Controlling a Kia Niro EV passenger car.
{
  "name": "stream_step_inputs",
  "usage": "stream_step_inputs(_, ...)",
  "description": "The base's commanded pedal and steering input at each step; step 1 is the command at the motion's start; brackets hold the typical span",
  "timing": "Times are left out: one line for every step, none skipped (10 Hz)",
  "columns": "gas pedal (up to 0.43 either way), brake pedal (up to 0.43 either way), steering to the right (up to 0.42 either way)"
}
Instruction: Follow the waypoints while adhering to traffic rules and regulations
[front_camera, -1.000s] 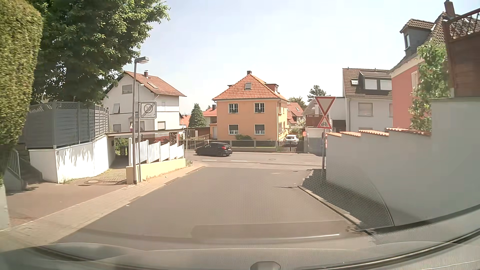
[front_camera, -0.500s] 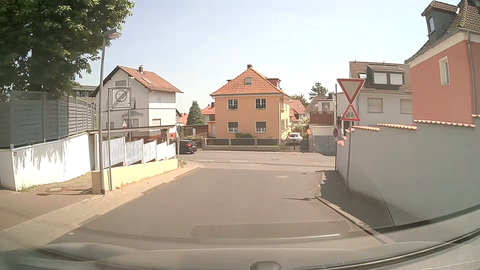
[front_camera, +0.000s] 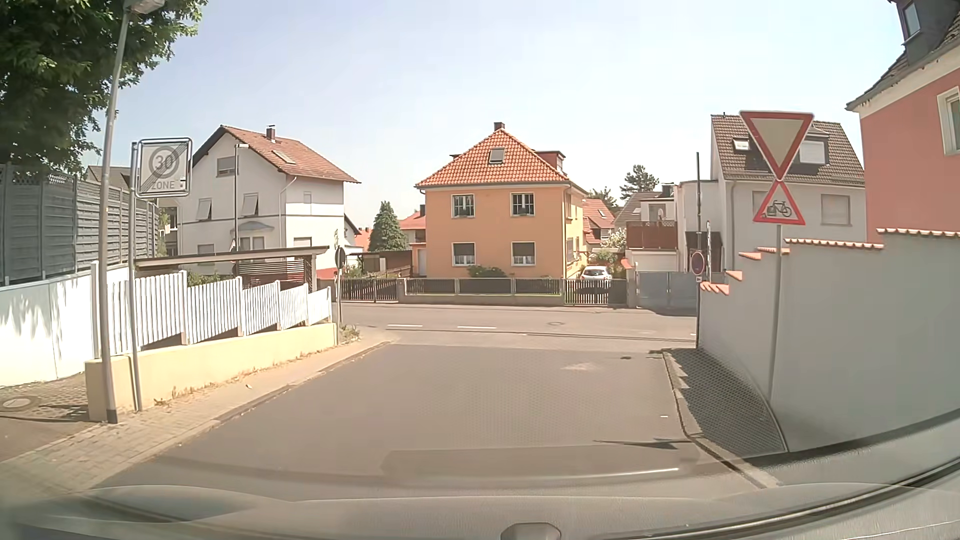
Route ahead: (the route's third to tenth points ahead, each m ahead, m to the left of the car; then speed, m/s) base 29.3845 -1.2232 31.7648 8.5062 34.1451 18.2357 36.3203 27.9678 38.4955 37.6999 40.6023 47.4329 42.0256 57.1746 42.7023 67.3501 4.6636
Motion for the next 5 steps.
stream_step_inputs(0.000, 0.274, 0.012)
stream_step_inputs(0.000, 0.280, 0.018)
stream_step_inputs(0.000, 0.287, 0.027)
stream_step_inputs(0.000, 0.280, 0.037)
stream_step_inputs(0.000, 0.287, 0.043)
